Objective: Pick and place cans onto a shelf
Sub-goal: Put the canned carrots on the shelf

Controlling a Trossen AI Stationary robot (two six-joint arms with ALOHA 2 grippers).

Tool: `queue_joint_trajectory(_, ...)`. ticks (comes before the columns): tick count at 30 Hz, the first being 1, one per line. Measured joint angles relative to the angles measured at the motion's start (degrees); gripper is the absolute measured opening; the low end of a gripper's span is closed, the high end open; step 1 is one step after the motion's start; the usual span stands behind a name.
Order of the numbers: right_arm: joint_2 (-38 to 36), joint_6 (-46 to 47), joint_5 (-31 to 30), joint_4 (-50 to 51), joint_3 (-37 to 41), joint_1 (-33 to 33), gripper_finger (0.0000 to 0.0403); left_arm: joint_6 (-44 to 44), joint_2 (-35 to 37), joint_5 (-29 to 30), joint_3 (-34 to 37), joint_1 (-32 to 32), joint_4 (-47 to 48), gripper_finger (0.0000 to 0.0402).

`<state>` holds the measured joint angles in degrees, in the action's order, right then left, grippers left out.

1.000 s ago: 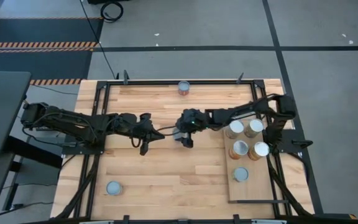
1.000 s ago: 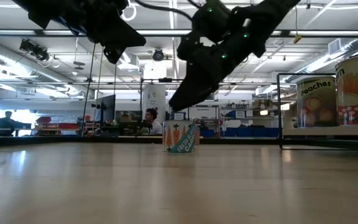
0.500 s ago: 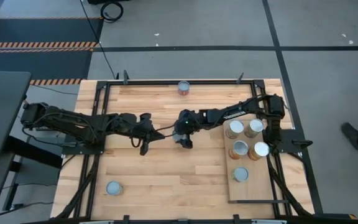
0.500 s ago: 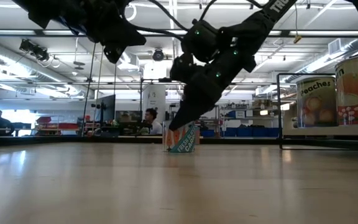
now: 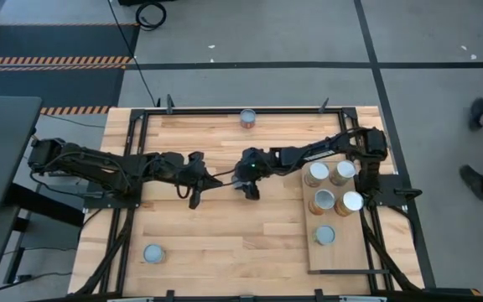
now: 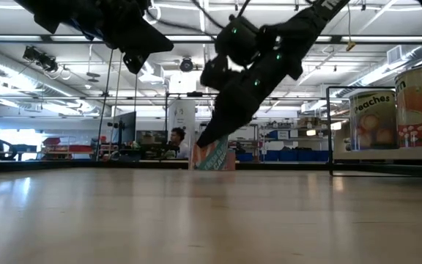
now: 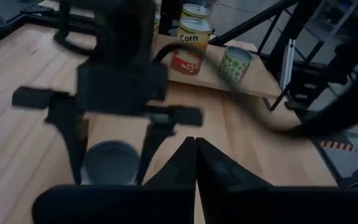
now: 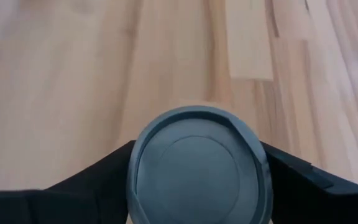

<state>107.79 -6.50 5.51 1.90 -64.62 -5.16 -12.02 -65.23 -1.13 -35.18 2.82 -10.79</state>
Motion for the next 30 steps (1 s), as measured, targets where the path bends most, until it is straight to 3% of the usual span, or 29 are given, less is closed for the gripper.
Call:
queue_joint_trajectory(4, -6.30, 0.67, -1.39, 5.51, 0.00, 2.56, 0.0288, -3.77, 0.00, 0.00, 0.00, 0.00, 0.17, 0.0011)
queue_joint_trajectory(13, -26.38, 10.81, -13.34, 23.90, 0.00, 15.74, 0.0288, -3.59, 0.13, -3.22, 0.00, 0.07, 0.06, 0.0011)
queue_joint_trajectory(24, -44.89, 22.28, -11.09, 35.56, 0.00, 34.73, 0.0288, 0.76, -0.02, -3.62, -0.02, 5.13, -12.05, 0.0011)
queue_joint_trajectory(30, -48.87, 17.43, -9.86, 47.92, 0.00, 41.31, 0.0288, 5.72, -0.02, -3.61, -0.02, 7.47, -19.85, 0.0011)
